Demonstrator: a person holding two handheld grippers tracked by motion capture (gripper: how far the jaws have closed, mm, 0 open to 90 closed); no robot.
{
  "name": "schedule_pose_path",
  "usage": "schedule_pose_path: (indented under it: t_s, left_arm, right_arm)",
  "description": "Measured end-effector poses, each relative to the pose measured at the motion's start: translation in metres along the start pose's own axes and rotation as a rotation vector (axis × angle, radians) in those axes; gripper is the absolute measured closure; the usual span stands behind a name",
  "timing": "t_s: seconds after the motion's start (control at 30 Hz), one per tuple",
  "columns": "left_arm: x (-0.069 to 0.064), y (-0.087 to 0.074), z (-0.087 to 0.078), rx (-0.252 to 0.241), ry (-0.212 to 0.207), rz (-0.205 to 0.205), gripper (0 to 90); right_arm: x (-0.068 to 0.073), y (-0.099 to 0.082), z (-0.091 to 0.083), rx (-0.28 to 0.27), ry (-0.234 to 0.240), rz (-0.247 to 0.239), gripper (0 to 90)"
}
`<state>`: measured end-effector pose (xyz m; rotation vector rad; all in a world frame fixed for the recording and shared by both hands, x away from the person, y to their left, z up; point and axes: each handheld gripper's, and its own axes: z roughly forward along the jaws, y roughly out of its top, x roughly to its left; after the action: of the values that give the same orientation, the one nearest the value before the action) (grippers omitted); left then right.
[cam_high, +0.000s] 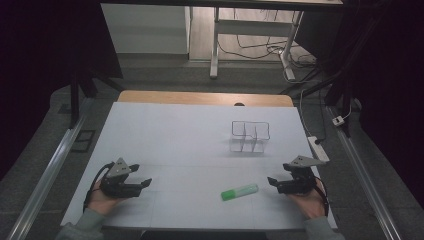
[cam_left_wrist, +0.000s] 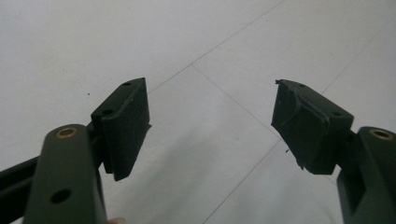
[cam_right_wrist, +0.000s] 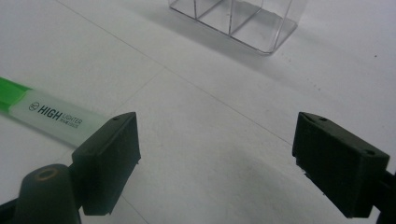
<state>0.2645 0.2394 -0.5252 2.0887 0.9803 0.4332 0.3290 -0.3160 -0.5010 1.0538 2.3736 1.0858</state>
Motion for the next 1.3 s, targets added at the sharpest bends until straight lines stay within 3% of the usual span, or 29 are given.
schedule_pose_path:
  t_s: [0.77,1.3]
  left_arm:
    - [-0.0005,0.0009,0.0006,-0.002,0.002,-0.003,27.4]
    - [0.0024,0.0056,0.0036,0.003,0.037,-0.047,27.1]
  right_arm:
    - [-0.0017,-0.0036,0.0023,0.002,-0.004,0.022,16.5]
    - [-0.0035,0.0028,0.0028,0.001,-0.02,0.013,17.0]
